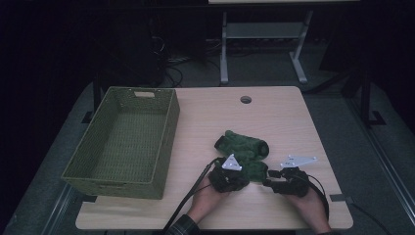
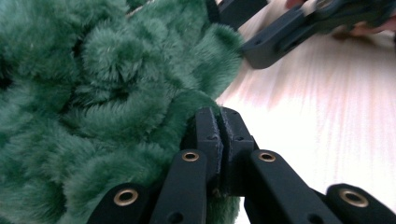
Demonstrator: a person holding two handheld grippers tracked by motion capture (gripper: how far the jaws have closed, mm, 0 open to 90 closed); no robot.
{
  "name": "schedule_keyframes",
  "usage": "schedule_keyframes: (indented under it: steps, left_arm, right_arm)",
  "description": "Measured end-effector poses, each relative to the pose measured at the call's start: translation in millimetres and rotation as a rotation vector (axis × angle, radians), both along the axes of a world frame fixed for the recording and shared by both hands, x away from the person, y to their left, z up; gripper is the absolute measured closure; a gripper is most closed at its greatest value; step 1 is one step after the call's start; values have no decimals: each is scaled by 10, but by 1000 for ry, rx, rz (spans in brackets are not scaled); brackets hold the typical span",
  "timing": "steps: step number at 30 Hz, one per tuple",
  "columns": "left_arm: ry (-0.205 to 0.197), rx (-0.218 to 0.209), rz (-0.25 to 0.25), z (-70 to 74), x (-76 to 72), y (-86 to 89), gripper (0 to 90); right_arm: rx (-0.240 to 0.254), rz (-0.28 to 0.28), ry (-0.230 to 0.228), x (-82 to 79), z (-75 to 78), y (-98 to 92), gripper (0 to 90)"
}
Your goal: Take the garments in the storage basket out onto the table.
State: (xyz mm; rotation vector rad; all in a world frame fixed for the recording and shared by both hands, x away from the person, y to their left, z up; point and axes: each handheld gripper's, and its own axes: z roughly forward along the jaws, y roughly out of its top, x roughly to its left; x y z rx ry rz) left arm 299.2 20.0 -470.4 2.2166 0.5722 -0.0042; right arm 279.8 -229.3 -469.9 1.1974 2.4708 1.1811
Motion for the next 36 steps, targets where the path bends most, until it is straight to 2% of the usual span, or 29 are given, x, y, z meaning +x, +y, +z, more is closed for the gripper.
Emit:
schedule_keyframes:
  steps: [2, 3, 4, 5, 6, 7, 8, 9, 13, 14, 19, 20, 24, 26, 31, 36]
  left_arm:
    - [1, -11, 0, 11, -5, 0, 877]
    - [2, -13, -8, 37, -8, 4, 877]
    - [-2, -20, -14, 73, -11, 10, 878]
    - [-5, -31, -12, 94, -13, 12, 877]
    - [-5, -43, -12, 117, -14, 19, 878]
    - [-5, -43, -12, 117, -14, 19, 878]
    - [-9, -62, -10, 177, -10, 45, 878]
    - [-9, -71, -9, 204, -8, 60, 878]
    - [-12, -101, -2, 275, -1, 123, 878]
    - [-17, -117, 4, 330, 5, 188, 878]
    - [-33, -131, 24, 410, 20, 318, 878]
    - [-37, -142, 40, 449, 34, 406, 878]
    - [-45, -147, 58, 492, 49, 515, 878]
    - [-43, -155, 80, 514, 66, 629, 879]
    - [-40, -158, 113, 494, 77, 761, 880]
    - [-22, -129, 162, 377, 70, 916, 880]
  right_arm:
    - [6, 5, 13, 25, -9, 14, 584]
    - [6, 5, 13, 25, -9, 14, 584]
    - [7, 7, 25, 36, -6, 44, 662]
    - [1, 4, 27, 37, -5, 57, 691]
    - [-6, 4, 17, 44, -9, 70, 732]
    - [-6, 4, 17, 44, -9, 70, 732]
    - [-22, -4, 17, 43, 4, 93, 792]
    - [-34, -7, 9, 43, 13, 92, 802]
    - [-43, -22, -14, 29, 58, 44, 812]
    - [-36, -30, -17, 24, 75, 18, 812]
    - [-48, -55, -54, 14, 131, -122, 813]
    - [-44, -68, -56, 6, 139, -148, 813]
    - [-47, -86, -68, -6, 162, -235, 815]
    - [-47, -103, -81, -23, 185, -307, 815]
    - [-45, -115, -90, -61, 195, -372, 815]
    - [-75, -121, -78, -167, 168, -417, 816]
